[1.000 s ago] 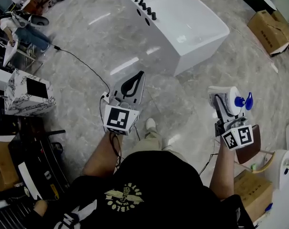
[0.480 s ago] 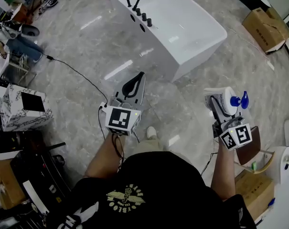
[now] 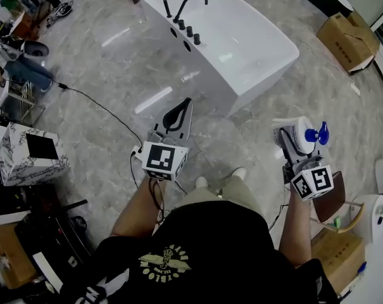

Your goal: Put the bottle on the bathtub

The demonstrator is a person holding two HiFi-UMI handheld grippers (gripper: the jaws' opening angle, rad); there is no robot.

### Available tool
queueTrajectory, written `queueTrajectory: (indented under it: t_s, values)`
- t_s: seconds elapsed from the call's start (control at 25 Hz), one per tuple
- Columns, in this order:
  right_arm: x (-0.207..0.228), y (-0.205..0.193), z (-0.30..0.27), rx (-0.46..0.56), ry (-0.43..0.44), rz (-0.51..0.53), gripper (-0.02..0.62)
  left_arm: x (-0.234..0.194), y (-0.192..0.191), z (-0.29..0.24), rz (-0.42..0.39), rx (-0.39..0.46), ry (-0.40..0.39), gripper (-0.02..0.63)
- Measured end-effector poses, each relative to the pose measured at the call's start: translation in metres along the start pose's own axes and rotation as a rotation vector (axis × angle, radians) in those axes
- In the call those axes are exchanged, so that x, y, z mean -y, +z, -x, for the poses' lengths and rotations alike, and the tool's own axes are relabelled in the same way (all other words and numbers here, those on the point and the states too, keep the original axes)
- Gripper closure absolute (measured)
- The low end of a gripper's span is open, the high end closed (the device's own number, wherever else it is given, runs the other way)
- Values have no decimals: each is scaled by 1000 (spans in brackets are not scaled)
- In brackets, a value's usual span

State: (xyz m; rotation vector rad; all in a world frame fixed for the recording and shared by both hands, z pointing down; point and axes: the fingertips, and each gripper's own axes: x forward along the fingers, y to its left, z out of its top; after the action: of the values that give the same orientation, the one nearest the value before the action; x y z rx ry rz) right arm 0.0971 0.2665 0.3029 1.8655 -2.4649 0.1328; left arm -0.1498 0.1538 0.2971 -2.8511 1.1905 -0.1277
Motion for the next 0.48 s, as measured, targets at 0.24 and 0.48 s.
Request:
queueTrajectory:
  t_s: [0.24, 0.48]
  values:
    - [12, 0, -13, 14, -8, -1, 331, -3, 2, -18, -26, -14, 16, 597]
    - [44, 4, -29, 24, -14, -14, 331, -7, 5, -51, -35, -24, 33, 597]
